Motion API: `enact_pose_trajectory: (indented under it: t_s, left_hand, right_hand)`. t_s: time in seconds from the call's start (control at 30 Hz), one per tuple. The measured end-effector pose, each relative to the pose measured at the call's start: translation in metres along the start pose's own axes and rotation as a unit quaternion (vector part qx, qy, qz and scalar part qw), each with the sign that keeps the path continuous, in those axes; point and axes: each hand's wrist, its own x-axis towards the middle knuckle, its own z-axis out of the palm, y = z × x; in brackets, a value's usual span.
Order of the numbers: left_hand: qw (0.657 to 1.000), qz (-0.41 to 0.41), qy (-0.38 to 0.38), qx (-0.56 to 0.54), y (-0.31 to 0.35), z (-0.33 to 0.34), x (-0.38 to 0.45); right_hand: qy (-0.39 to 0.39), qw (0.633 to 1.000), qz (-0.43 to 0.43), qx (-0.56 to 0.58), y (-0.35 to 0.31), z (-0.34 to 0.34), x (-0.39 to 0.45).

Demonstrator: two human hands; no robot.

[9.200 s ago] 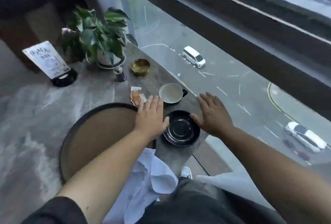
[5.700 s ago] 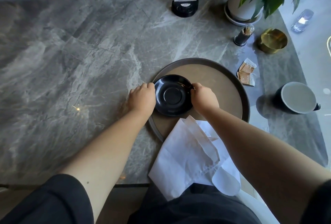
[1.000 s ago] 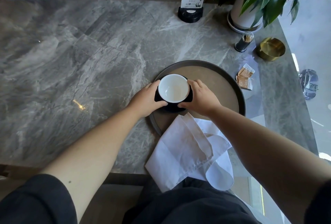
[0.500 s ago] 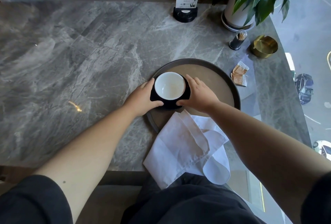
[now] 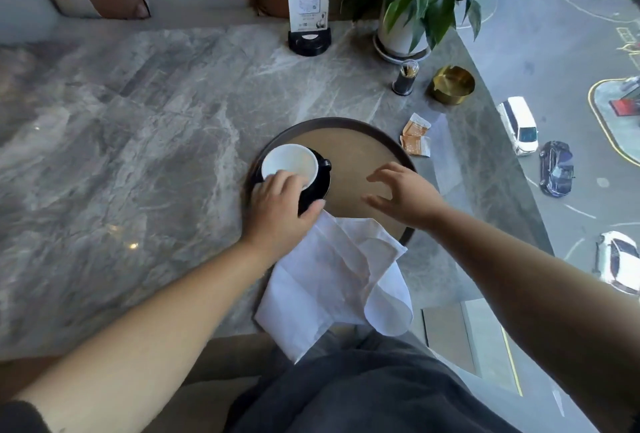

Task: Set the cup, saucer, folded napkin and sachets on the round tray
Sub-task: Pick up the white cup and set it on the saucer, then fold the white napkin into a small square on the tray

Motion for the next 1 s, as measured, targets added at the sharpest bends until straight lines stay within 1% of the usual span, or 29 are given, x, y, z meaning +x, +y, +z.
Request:
enact_pose_trajectory:
  t_s: [0.03, 0.1, 0.2, 0.27, 0.33, 0.47, 0.53, 0.63, 0.73, 0.83, 0.9, 1.0]
  left_hand:
    - [1.0, 0.009, -0.03, 0.001, 0.016, 0.006, -0.009]
    - [0.993, 0.019, -0.113, 0.039, 0.041, 0.023, -0.027]
    - [0.97, 0.009, -0.22, 0.099, 0.063, 0.044, -0.047]
    - [0.958, 0.0, -0.261, 0.12, 0.071, 0.054, -0.053]
    - [0.95, -0.005, -0.284, 0.127, 0.075, 0.061, -0.055]
    - [0.95, -0.018, -0.296, 0.1, 0.071, 0.059, -0.053]
    - [0.952, -0.038, -0.296, 0.067, 0.071, 0.049, -0.051]
    - [0.96, -0.056, -0.274, 0.027, 0.064, 0.016, -0.044]
    - [0.964, -0.046, -0.261, -0.002, 0.049, -0.034, -0.029]
    - [0.967, -0.053, -0.248, 0.018, 0.037, -0.08, -0.004]
    - [0.973, -0.05, -0.225, 0.021, 0.035, -0.097, 0.018]
    - [0.987, -0.039, -0.155, 0.009, 0.04, -0.105, 0.058]
  right_hand:
    - [-0.001, 1.0, 0.001, 0.005, 0.002, -0.001, -0.011]
    - [-0.003, 1.0, 0.003, 0.019, 0.006, -0.001, -0.034]
    - [-0.03, 0.999, -0.005, 0.027, 0.007, 0.007, -0.064]
    - [-0.046, 0.998, -0.006, 0.03, 0.008, 0.015, -0.076]
    - [-0.049, 0.998, 0.004, 0.034, 0.01, 0.022, -0.081]
    - [-0.052, 0.998, 0.022, 0.025, 0.014, 0.026, -0.082]
    - [-0.036, 0.997, 0.052, 0.037, 0.016, 0.021, -0.083]
    - [0.006, 0.992, 0.087, 0.09, 0.026, -0.002, -0.091]
    - [0.086, 0.978, 0.127, 0.144, 0.048, -0.043, -0.115]
    - [0.181, 0.956, 0.167, 0.159, 0.076, -0.086, -0.144]
    - [0.255, 0.928, 0.194, 0.19, 0.089, -0.114, -0.157]
    - [0.37, 0.875, 0.244, 0.196, 0.104, -0.151, -0.163]
